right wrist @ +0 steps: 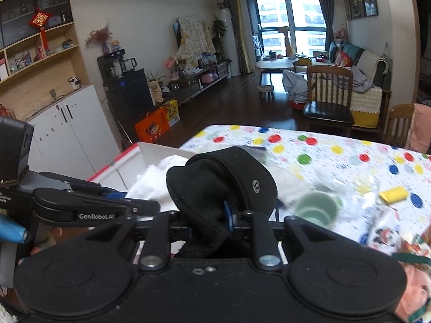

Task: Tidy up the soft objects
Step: 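Carry the tissue and mask into the red box and open both tools, then withdraw both tools from the box and move toward the pink bath puff, then grasp the pink bath puff with the left tool while the right tool grasps the printed bag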

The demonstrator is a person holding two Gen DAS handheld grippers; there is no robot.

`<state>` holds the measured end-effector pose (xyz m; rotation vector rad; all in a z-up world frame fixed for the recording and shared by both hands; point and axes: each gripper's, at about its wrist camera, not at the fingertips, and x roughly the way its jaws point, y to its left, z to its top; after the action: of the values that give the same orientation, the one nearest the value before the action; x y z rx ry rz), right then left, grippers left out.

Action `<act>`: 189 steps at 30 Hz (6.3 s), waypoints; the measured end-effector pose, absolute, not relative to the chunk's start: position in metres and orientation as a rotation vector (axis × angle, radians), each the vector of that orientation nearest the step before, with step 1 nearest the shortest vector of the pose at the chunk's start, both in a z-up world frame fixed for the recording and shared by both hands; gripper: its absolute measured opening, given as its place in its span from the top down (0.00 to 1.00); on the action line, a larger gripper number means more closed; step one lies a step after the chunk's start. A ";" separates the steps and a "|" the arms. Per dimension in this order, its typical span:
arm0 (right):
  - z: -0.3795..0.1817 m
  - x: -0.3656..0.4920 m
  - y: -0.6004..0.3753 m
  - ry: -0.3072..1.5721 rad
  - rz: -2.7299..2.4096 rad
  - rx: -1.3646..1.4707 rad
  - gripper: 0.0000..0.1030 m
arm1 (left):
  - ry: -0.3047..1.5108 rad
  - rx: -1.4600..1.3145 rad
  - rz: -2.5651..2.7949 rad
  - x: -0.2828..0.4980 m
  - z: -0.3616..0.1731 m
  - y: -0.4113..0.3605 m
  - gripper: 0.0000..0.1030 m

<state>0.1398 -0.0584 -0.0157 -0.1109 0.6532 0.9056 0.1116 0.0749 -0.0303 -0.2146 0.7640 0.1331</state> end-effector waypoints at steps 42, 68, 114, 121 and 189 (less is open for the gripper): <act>-0.113 0.160 0.188 0.804 0.927 -0.272 0.80 | 0.936 -0.192 0.225 0.156 -0.118 0.294 0.80; -0.139 0.162 0.205 0.971 0.860 -0.337 0.67 | 1.089 -0.185 0.236 0.182 -0.147 0.294 0.38; -0.008 0.109 -0.010 0.622 0.783 -0.010 0.01 | 0.669 -0.131 -0.019 0.114 -0.013 0.138 0.19; -0.013 0.118 -0.077 0.617 0.698 0.018 0.00 | 0.661 -0.155 -0.083 0.127 -0.016 0.081 0.18; -0.169 0.313 -0.338 0.978 0.457 0.196 0.10 | 1.009 -0.171 -0.499 0.335 -0.184 -0.223 0.01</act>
<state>0.3127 -0.3378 -0.1686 0.1959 0.9777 0.4568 0.3351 -0.2230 -0.1839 -0.1705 1.0088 -0.4994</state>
